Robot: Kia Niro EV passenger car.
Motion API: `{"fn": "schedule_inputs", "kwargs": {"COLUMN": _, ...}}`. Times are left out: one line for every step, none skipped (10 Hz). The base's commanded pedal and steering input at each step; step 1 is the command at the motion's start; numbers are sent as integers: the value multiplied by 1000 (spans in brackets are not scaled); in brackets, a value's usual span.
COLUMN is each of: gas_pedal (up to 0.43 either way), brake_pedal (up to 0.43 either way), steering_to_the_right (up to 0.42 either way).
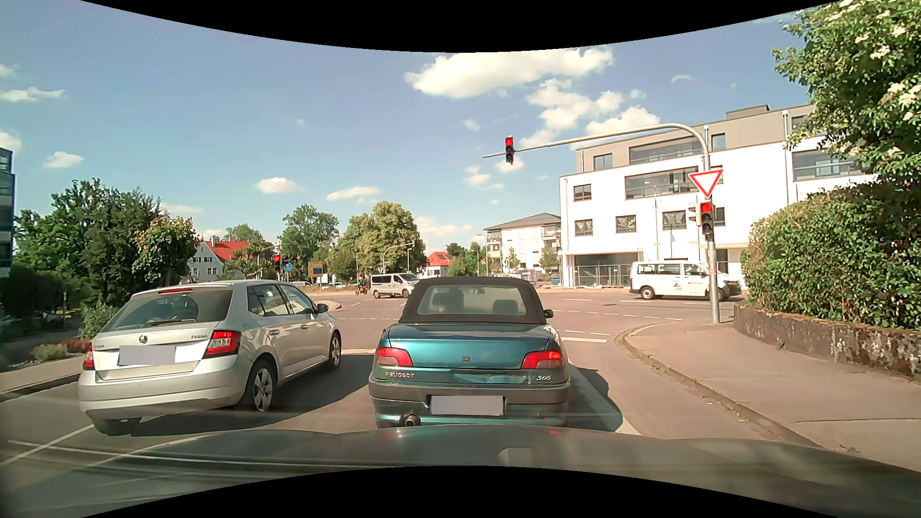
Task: Follow the waypoints while adhering to traffic rules and regulations
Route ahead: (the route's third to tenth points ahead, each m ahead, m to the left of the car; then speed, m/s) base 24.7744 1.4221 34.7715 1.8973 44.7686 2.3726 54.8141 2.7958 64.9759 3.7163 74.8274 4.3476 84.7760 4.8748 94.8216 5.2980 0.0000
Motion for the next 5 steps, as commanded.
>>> {"fn": "schedule_inputs", "kwargs": {"gas_pedal": 0, "brake_pedal": 652, "steering_to_the_right": 4}}
{"fn": "schedule_inputs", "kwargs": {"gas_pedal": 0, "brake_pedal": 652, "steering_to_the_right": 4}}
{"fn": "schedule_inputs", "kwargs": {"gas_pedal": 0, "brake_pedal": 659, "steering_to_the_right": 4}}
{"fn": "schedule_inputs", "kwargs": {"gas_pedal": 0, "brake_pedal": 652, "steering_to_the_right": 4}}
{"fn": "schedule_inputs", "kwargs": {"gas_pedal": 0, "brake_pedal": 652, "steering_to_the_right": 4}}
